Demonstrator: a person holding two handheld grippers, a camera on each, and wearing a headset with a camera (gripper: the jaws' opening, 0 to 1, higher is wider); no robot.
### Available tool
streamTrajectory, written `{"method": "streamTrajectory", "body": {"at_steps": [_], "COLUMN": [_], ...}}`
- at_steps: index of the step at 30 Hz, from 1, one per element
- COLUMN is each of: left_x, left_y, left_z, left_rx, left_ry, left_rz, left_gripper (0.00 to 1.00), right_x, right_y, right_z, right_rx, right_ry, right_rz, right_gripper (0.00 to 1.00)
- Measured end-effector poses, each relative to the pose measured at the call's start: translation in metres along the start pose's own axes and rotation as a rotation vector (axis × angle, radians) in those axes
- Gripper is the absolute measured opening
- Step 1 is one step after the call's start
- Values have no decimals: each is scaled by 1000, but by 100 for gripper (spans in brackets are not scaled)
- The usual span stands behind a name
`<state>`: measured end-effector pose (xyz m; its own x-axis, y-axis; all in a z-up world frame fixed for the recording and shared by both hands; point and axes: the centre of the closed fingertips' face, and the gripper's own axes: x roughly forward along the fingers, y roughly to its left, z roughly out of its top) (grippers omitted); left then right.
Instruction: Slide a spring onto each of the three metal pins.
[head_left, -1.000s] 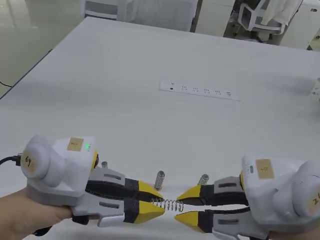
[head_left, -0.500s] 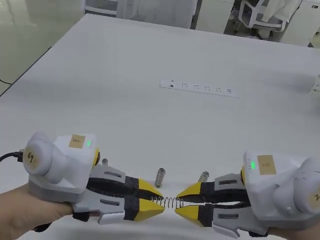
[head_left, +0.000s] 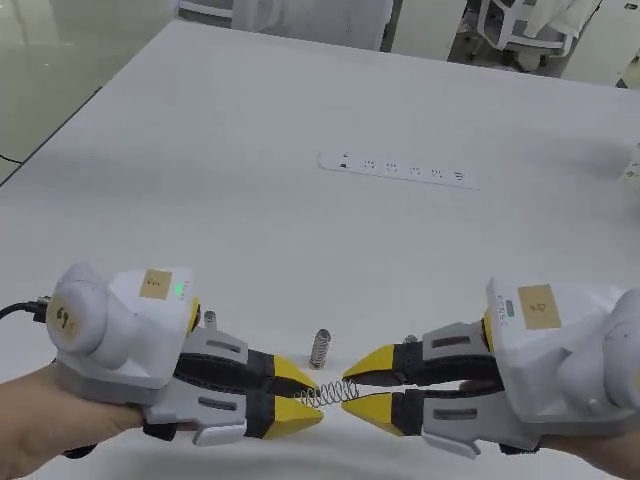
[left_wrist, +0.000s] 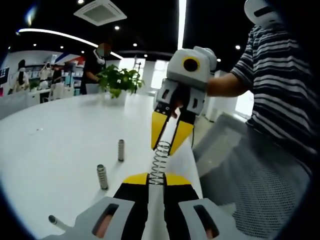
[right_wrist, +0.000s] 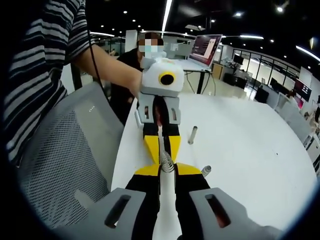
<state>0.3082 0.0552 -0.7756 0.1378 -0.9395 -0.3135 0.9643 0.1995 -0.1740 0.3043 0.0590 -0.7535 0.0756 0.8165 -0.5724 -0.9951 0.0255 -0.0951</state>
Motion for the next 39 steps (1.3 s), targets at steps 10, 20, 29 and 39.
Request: {"method": "streamTrajectory", "body": {"at_steps": [10,20,29,39], "left_x": [5,11,9,8], "left_y": [2,0,1,0], "left_z": [1,6,6,1], "left_rx": [24,32,23,5], "left_ry": [12,9,14,27], "left_rz": [5,2,12,22], "left_gripper": [2,2,3,3], "right_x": [3,7,9,12], "right_y": [-3,-3,-2,1], "right_z": [20,30,33,32], "right_rx": [38,-17,-46,-66], "right_ry": [-80,-109,-121,-110], "right_rz": [-8,-34,-41,-35], "right_gripper": [7,7,7,7]}}
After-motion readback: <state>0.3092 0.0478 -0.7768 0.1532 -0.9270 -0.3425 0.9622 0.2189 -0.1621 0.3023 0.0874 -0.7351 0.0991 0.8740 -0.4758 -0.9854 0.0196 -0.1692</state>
